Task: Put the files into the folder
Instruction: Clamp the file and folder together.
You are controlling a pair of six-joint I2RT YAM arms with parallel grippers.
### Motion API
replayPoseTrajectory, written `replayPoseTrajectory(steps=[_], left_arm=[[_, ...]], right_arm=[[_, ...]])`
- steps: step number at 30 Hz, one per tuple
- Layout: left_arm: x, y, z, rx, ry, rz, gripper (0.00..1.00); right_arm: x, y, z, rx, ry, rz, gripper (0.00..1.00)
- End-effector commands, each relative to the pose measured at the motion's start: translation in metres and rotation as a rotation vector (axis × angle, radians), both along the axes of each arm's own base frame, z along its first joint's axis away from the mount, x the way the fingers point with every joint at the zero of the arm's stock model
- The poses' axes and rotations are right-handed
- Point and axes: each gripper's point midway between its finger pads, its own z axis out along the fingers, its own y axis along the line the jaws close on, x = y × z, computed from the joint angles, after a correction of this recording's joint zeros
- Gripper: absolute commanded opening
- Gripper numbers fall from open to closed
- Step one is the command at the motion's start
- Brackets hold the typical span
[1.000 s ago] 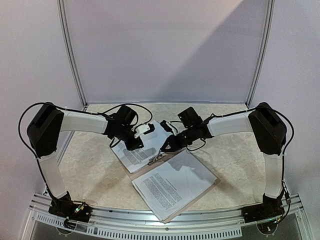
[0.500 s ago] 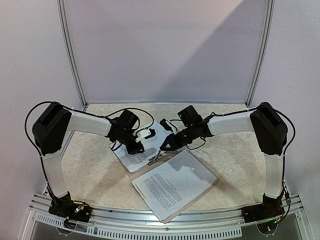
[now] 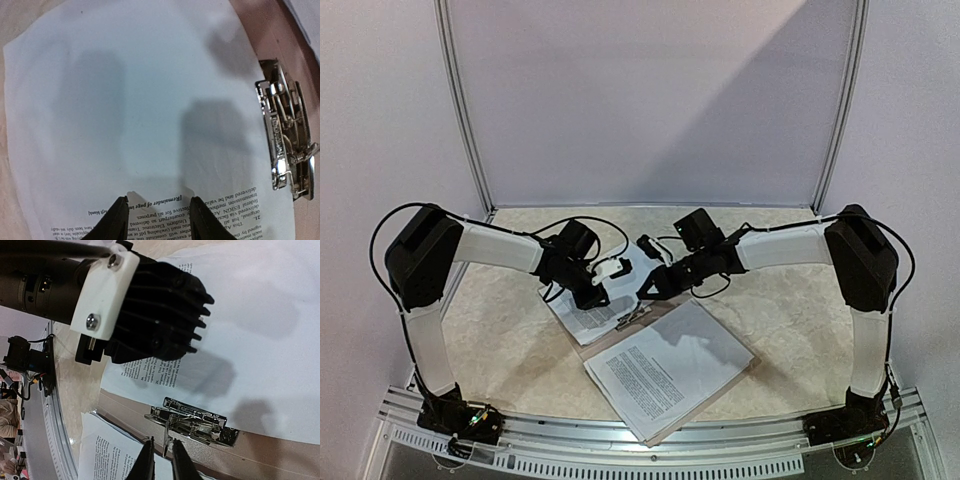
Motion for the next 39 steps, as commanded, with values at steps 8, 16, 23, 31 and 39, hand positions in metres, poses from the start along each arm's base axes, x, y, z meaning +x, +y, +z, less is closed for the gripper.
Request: replayPoseTrajectory(steps=[8,16,23,31,39], left_arm=[[-0.009,-0.001,-0.011,0.039,0.007,-0.030,0.44],[-0.012,-0.002,-0.013,0.055,0.006,-0.041,0.44],[-0.016,-0.001,-0.017,0.070,0.013,-0.051,0.44],[-0.018,-0.003,-0.020,0.082,0.022,-0.061,0.44],[-0.022,-0.005,-0.024,0.084,0.038,-0.069,0.44]], right_arm=[[-0.005,-0.004,-0.019,-0.055,0.021,-0.005,0.00],[-0.001,-0.013,-0.037,-0.108,0.024,-0.026,0.00],[0.002,-0.033,-0.071,-0.149,0.046,-0.049,0.00],[0.000,-0.038,-0.098,-0.177,0.056,-0.046,0.00],[-0.002,-0.046,-0.122,-0.221,0.072,-0.055,0.00]])
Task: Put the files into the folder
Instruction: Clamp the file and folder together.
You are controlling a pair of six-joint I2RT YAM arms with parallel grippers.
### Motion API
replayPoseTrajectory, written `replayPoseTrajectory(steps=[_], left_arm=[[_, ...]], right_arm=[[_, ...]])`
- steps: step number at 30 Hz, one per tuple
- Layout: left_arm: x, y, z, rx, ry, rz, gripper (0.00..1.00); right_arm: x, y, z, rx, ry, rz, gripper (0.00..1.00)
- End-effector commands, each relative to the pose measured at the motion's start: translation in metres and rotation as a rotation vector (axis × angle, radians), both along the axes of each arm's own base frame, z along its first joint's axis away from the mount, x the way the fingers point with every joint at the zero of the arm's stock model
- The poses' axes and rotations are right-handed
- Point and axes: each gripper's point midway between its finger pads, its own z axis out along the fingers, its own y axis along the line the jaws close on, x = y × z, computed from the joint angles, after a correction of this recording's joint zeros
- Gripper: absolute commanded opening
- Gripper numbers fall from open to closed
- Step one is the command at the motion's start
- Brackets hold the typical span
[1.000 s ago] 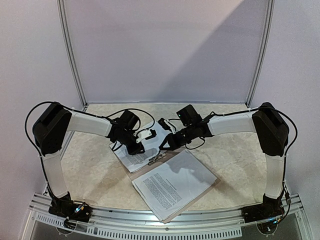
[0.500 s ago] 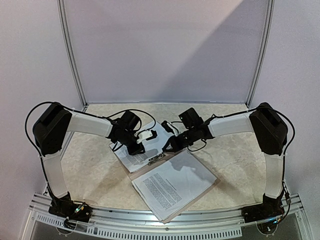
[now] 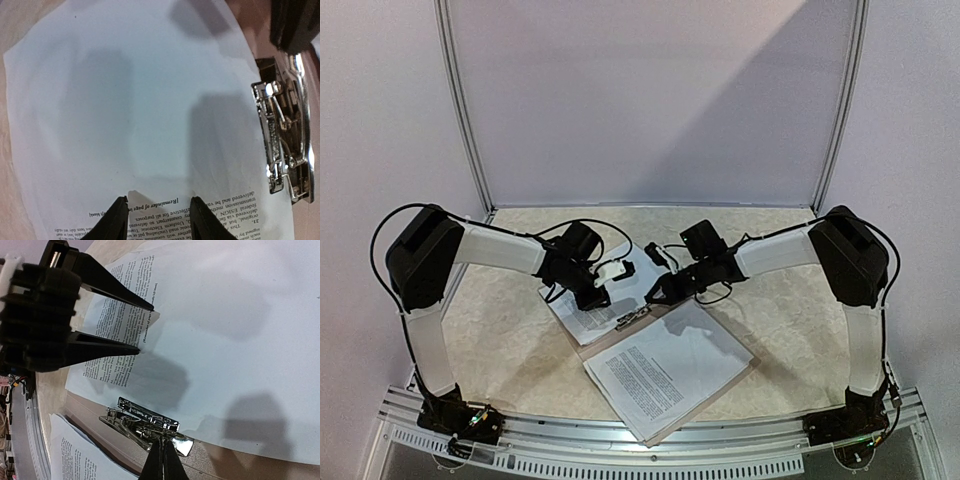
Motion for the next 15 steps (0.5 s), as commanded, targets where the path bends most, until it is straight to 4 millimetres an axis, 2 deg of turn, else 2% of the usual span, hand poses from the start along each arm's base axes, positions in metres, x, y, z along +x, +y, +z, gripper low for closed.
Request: replayPoseTrajectory(steps=[1,7,15], left_arm=[[-0.020,-0.001,-0.024,0.048,0.072,-0.039,0.44],[-0.022,0.000,-0.026,0.055,0.078,-0.042,0.44],[-0.023,0.000,-0.031,0.062,0.088,-0.046,0.44]], right_arm=[[-0.023,-0.033,-0.083,-0.200,0.106,-0.023,0.00],[-0.025,-0.039,-0.096,-0.225,0.106,-0.034,0.00],[-0.017,-0.038,-0.096,-0.236,0.079,-0.047,0.00]])
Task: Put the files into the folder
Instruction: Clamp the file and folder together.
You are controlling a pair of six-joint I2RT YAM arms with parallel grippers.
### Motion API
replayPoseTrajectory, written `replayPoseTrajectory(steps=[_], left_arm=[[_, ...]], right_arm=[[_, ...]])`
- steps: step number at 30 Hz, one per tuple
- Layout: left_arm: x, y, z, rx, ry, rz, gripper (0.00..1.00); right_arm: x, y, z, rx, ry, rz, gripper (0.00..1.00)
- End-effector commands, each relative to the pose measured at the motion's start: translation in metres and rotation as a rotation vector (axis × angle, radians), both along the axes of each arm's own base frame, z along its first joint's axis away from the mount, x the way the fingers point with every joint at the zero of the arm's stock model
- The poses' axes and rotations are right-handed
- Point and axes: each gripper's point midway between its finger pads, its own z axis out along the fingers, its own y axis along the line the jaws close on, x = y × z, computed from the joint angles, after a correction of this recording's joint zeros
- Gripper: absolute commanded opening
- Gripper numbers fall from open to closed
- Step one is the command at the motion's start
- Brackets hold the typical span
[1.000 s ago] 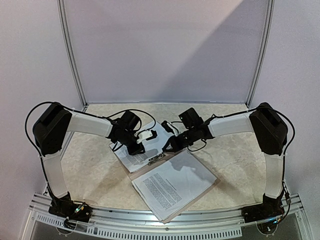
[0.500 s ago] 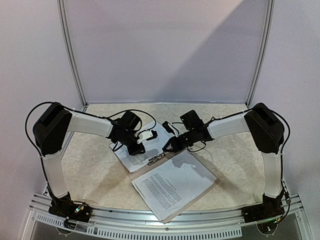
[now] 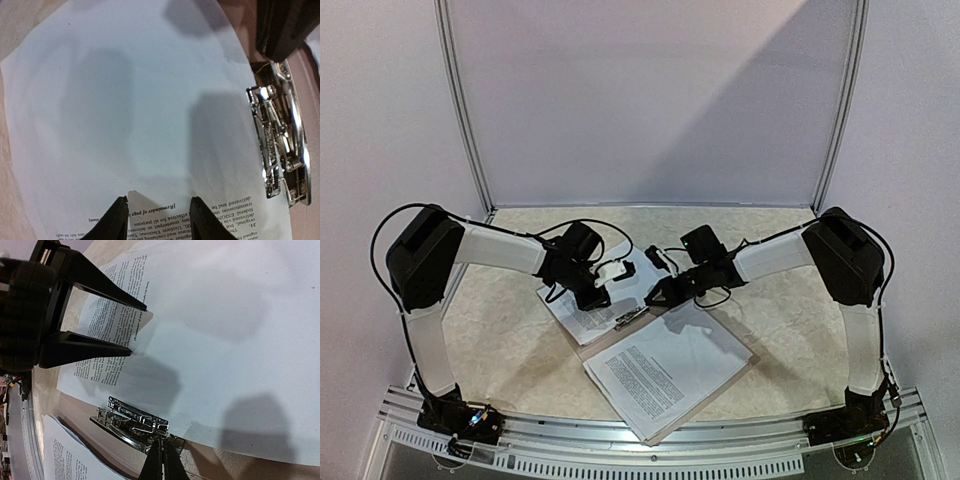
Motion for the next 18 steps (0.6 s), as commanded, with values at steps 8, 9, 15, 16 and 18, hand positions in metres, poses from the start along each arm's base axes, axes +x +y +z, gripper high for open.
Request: replayPoseTrajectory(steps=[8,9,15,16,18], left_arm=[[-0.025,0.002,-0.034,0.067,0.100,-0.045,0.44],[-0.025,0.002,-0.034,0.067,0.101,-0.045,0.44],[-0.025,0.002,-0.036,0.069,0.106,-0.044,0.44],[-0.025,0.002,-0.037,0.072,0.107,-0.044,0.44],[-0.025,0.003,-0.036,0.073,0.104,-0.044,0.44]], right_arm=[[-0.036,-0.055,-0.113,-0.315,0.148,-0.047,0.00],[-0.037,-0.056,-0.115,-0.320,0.151,-0.046,0.00],[-0.042,-0.063,-0.120,-0.343,0.156,-0.045,0.00],[-0.044,-0.065,-0.122,-0.354,0.160,-0.043,0.00],[-0.048,-0.071,-0.129,-0.380,0.164,-0.044,0.00]])
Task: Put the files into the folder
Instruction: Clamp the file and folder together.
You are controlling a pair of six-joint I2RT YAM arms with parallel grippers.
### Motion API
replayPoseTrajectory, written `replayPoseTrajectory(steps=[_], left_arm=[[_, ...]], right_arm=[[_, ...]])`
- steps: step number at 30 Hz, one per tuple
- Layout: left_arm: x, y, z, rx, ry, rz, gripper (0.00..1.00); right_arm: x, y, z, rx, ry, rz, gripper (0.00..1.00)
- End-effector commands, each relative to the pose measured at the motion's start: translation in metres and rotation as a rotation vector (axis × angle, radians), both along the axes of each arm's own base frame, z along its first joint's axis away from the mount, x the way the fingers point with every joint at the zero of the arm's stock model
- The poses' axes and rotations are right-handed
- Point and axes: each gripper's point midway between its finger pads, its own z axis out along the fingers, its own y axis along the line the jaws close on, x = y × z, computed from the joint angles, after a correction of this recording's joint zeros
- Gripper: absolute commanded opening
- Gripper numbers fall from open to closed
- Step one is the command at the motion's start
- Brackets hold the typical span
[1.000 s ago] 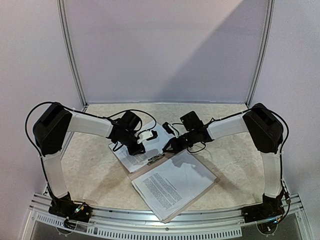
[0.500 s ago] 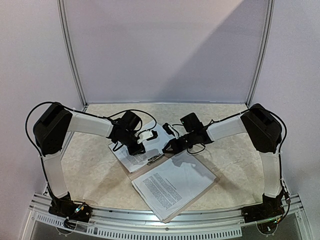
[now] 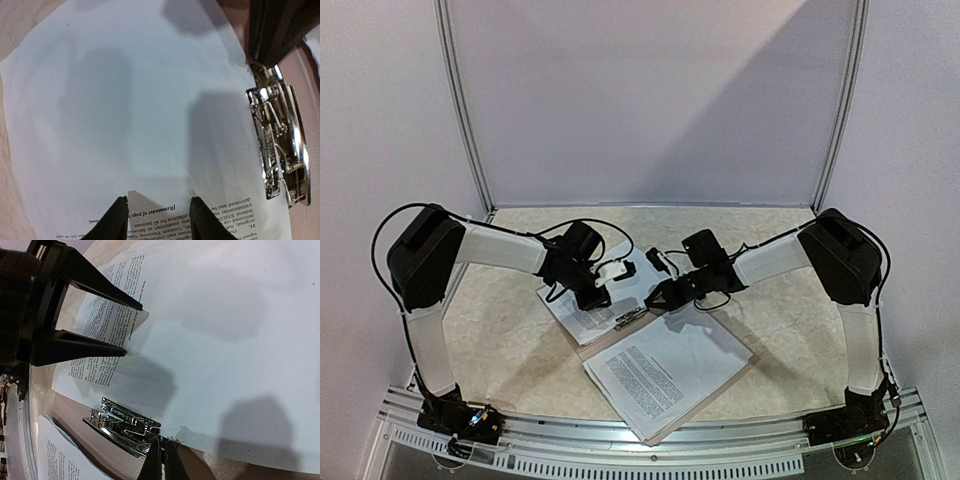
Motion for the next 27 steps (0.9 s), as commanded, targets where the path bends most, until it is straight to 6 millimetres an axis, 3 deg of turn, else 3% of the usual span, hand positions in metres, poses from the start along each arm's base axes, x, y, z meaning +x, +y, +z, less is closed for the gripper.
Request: replayPoseTrajectory(steps=[1,13,20,27], left_arm=[[-0.026,0.004,-0.035,0.070,0.099,-0.040,0.44],[-0.025,0.007,-0.039,0.089,0.104,-0.030,0.44],[-0.022,0.007,-0.038,0.095,0.101,-0.025,0.44],[-0.021,0.008,-0.039,0.101,0.097,-0.022,0.44]], right_arm=[[-0.051,-0.071,-0.120,-0.393,0.175,-0.040,0.00],[-0.069,-0.081,-0.131,-0.456,0.188,0.023,0.00],[-0.072,-0.074,-0.118,-0.438,0.179,0.050,0.00],[-0.068,-0.058,-0.089,-0.361,0.169,0.072,0.00]])
